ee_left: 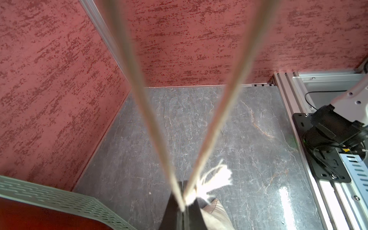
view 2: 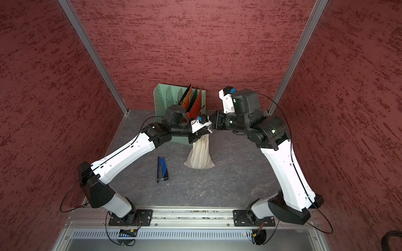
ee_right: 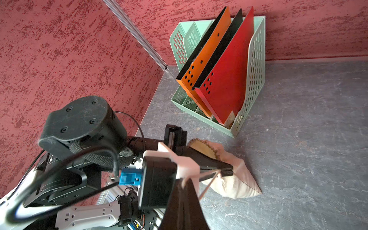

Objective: Close the soil bag
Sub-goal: Frap the soil bag at the center of the board.

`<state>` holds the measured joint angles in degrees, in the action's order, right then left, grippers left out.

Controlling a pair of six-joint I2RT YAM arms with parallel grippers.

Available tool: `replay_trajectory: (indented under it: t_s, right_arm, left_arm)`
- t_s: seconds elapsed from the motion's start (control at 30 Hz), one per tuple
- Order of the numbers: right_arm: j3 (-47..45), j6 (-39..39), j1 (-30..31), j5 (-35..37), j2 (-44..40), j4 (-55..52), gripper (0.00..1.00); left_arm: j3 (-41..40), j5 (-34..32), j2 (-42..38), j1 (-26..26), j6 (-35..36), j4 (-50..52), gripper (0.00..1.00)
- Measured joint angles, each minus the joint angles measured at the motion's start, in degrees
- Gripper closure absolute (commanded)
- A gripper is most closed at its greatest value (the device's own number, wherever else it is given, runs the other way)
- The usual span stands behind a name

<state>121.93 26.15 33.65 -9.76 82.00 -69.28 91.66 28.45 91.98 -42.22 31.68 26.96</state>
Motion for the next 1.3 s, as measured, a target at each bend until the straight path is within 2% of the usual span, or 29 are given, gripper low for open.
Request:
replay_trajectory:
  t_s: [0.3, 0.47, 0.7, 0.9, 1.3]
  right_arm:
    - [-0.17, 0.24, 0.02, 0.61, -0.37, -0.46, 1.00]
    - [0.81, 0.24, 0.02, 0.98, 0.44, -1.53, 1.00]
    - [4.20, 0.11, 0.02, 1.46, 2.89, -3.50, 1.00]
    - [8.83, -0.55, 0.02, 2.40, 4.66, -5.60, 1.00]
    - [12.26, -2.19, 0.02, 4.00, 5.42, -8.26, 1.00]
  left_arm:
    - [-0.04, -0.74, -0.07, -0.13, 1.57, 0.81, 1.00]
    - [-1.66, -4.00, -1.44, -0.31, 4.28, 0.66, 0.94]
    - [-2.95, -7.82, -2.91, -0.26, 7.04, 0.68, 0.93]
    - [-3.96, -9.84, -3.48, -0.24, 9.35, 1.92, 0.85]
    - [-4.96, -12.02, -4.61, 0.07, 11.34, 3.87, 0.90]
